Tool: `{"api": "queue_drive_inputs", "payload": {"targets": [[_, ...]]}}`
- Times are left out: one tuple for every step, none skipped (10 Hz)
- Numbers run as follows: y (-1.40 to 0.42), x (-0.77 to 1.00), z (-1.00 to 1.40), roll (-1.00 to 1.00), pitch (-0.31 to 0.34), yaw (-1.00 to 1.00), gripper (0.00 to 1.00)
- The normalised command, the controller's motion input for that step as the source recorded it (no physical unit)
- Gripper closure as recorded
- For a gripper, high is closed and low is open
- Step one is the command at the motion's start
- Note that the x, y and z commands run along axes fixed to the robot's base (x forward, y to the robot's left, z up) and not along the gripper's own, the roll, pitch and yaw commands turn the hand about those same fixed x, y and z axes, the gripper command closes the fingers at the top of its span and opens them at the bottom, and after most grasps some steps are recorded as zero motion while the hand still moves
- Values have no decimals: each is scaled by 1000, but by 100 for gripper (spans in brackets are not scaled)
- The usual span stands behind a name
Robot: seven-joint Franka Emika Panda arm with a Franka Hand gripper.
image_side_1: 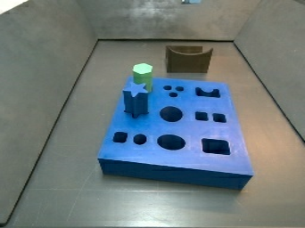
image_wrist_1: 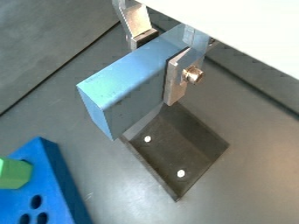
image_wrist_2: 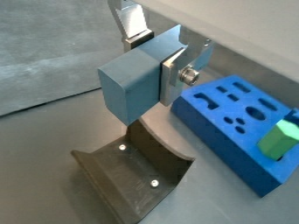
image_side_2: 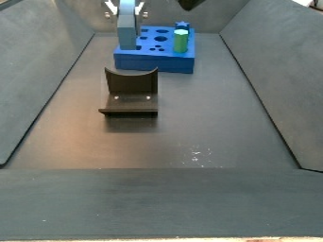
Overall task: Pick up the rectangle object. Move up. Place the rectangle object on the fixture. Regrasp the rectangle object. Move to above the board. Insert the rectangle object.
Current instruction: Place the rectangle object on the fixture.
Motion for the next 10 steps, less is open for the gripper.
{"api": "queue_drive_inputs", "payload": {"targets": [[52, 97, -18, -1000, 280, -147, 100], [58, 99, -21, -1000, 304, -171, 100], [56, 97, -17, -958, 301, -137, 100], [52, 90, -11, -696, 232, -131, 100], [46, 81, -13, -487, 172, -131, 100], [44, 75, -9, -398, 131, -132, 100], [47, 74, -13, -358, 112, -132, 100], [81, 124, -1000, -1000, 40, -152, 100], [85, 129, -1000, -1000, 38, -150, 100], [91, 135, -1000, -1000, 54, -149, 100]]}}
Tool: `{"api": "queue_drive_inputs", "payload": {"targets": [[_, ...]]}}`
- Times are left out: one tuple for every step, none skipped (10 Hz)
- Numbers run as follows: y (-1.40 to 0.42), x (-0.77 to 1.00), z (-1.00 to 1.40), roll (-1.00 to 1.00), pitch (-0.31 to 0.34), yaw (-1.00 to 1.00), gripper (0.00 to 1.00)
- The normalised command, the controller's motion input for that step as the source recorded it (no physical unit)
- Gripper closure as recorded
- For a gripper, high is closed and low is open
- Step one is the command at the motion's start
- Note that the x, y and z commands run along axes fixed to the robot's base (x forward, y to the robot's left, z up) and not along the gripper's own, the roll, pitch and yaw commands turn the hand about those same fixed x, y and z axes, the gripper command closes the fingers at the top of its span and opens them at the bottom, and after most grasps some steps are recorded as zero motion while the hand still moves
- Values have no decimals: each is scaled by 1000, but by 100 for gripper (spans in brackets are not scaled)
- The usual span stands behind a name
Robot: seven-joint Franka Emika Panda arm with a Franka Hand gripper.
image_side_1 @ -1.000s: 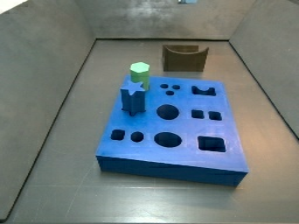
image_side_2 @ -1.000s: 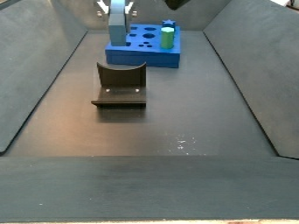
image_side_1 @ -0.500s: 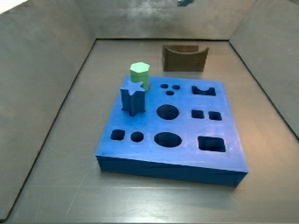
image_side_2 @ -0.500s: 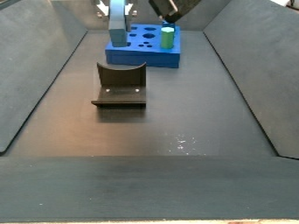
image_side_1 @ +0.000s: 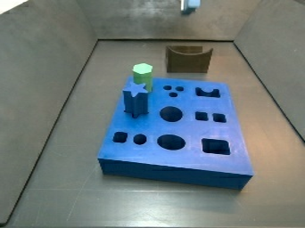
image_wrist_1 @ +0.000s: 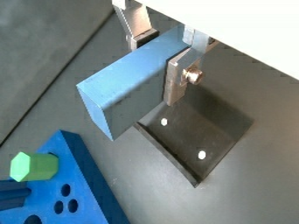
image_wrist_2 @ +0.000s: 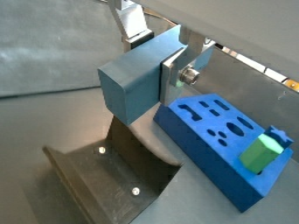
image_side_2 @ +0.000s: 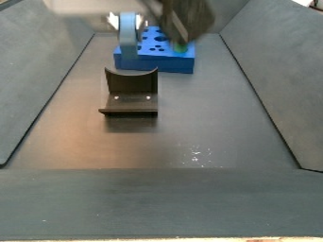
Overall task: Pick up the rectangle object. Move up. Place the rectangle object on the fixture. Regrasp the rectangle object. Move to above the board. Insert the rectangle object.
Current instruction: Place the rectangle object on the fixture.
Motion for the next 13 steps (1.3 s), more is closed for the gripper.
{"api": "queue_drive_inputs", "payload": {"targets": [[89, 141, -1000, -1000, 68, -149, 100], [97, 155, -1000, -1000, 81, -153, 100], [104, 161, -1000, -1000, 88, -157, 100], [112, 174, -1000, -1000, 97, -169, 100], [119, 185, -1000, -1000, 102, -178, 100], [134, 198, -1000, -1000, 112, -195, 100], [116, 175, -823, -1000, 118, -207, 100], [93, 142, -599, -915, 113, -166, 100], [84, 124, -490, -794, 97, -156, 100], [70, 104, -273, -570, 63, -153, 100], [128, 79, -186, -369, 30, -136, 100], [137, 65, -179, -275, -20, -125, 100], [0, 0, 0, 0, 0, 0, 0]]}}
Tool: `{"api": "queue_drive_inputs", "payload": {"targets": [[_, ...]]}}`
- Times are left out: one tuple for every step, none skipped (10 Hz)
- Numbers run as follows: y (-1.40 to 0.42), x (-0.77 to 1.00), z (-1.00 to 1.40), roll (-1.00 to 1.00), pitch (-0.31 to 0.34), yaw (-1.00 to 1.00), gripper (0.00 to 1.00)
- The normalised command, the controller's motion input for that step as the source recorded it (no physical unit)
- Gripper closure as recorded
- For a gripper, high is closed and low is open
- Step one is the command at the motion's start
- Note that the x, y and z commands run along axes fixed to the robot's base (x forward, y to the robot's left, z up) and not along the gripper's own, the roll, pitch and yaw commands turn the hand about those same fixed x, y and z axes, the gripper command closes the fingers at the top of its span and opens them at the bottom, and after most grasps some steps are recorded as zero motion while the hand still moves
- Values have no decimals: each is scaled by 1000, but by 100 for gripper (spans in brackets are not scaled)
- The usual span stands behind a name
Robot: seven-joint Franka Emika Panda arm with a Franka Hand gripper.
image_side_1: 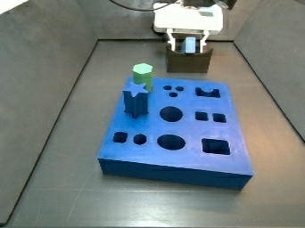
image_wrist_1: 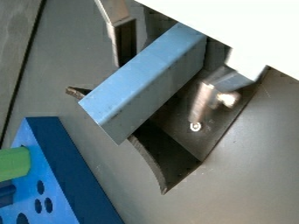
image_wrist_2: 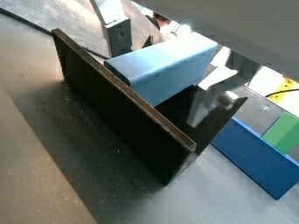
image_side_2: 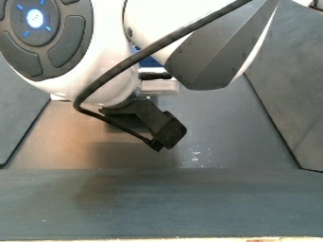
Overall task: Pick up the rectangle object. Move up. Place the rectangle object on the fixture. Regrasp the rectangle object. Move to above the board. Insert the rectangle object.
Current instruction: Regrasp the rectangle object.
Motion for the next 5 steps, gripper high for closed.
{"api": "queue_drive_inputs", "payload": {"targets": [[0, 0, 1000, 113, -34, 55, 0], [2, -6, 1000, 115, -28, 57, 0], [-2, -33, 1000, 126, 11, 67, 0], [-6, -37, 1000, 129, 30, 67, 0], [-8, -43, 1000, 121, 93, 55, 0]]}}
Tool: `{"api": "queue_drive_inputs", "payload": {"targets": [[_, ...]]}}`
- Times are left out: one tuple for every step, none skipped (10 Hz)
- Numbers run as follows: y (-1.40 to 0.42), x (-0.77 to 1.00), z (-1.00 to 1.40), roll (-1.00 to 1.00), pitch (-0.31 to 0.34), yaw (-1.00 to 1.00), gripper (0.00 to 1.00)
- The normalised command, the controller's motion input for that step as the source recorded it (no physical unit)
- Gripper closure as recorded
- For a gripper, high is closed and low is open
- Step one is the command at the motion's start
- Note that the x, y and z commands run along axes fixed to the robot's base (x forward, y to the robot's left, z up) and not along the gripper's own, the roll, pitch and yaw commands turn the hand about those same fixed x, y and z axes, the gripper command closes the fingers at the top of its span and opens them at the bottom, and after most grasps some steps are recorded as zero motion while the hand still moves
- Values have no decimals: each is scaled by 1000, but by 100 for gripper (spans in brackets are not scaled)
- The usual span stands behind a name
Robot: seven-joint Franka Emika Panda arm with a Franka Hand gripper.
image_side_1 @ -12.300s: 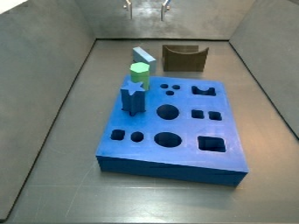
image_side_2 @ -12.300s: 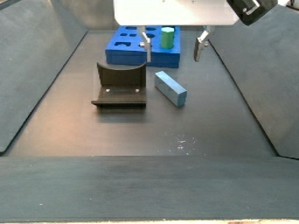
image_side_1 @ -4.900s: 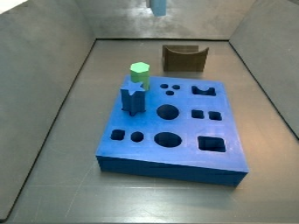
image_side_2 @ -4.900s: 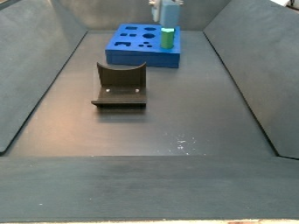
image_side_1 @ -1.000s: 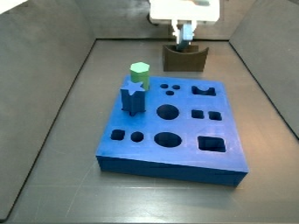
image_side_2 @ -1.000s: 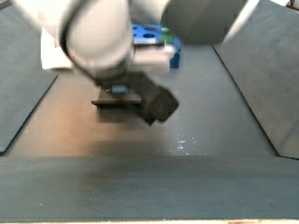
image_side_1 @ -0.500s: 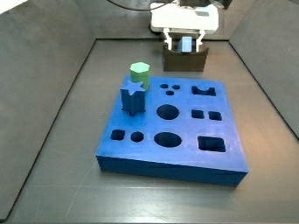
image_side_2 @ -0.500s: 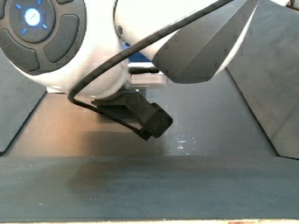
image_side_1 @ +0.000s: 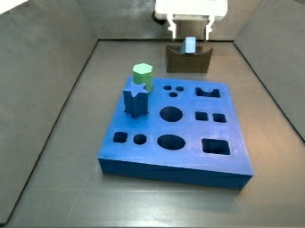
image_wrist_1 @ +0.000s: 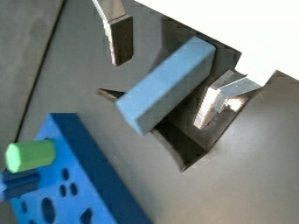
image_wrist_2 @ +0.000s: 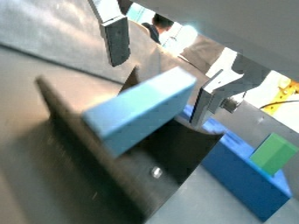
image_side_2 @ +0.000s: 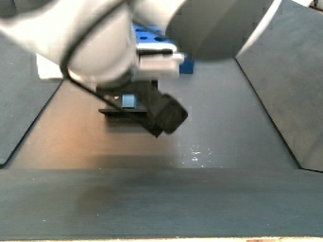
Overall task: Pick up the rectangle object. Move up. Place the rectangle object on the fixture. Regrasp the rectangle object. Move to above the board. Insert the rectangle object.
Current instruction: Regrasp the rectangle object.
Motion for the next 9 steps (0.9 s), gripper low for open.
{"api": "queue_drive_inputs", "payload": {"targets": [[-6, -45, 996, 111, 114, 43, 0], [-2, -38, 778, 101, 144, 22, 0], [-3, -37, 664, 98, 153, 9, 0], [1, -31, 387, 94, 162, -20, 0], [-2, -31, 274, 97, 157, -28, 0], [-1000, -92, 843, 1000, 58, 12, 0], [-1000, -94, 803, 1000, 56, 11, 0], [-1000, -126, 773, 1000, 43, 11, 0], [-1000, -143, 729, 1000, 38, 11, 0]]}}
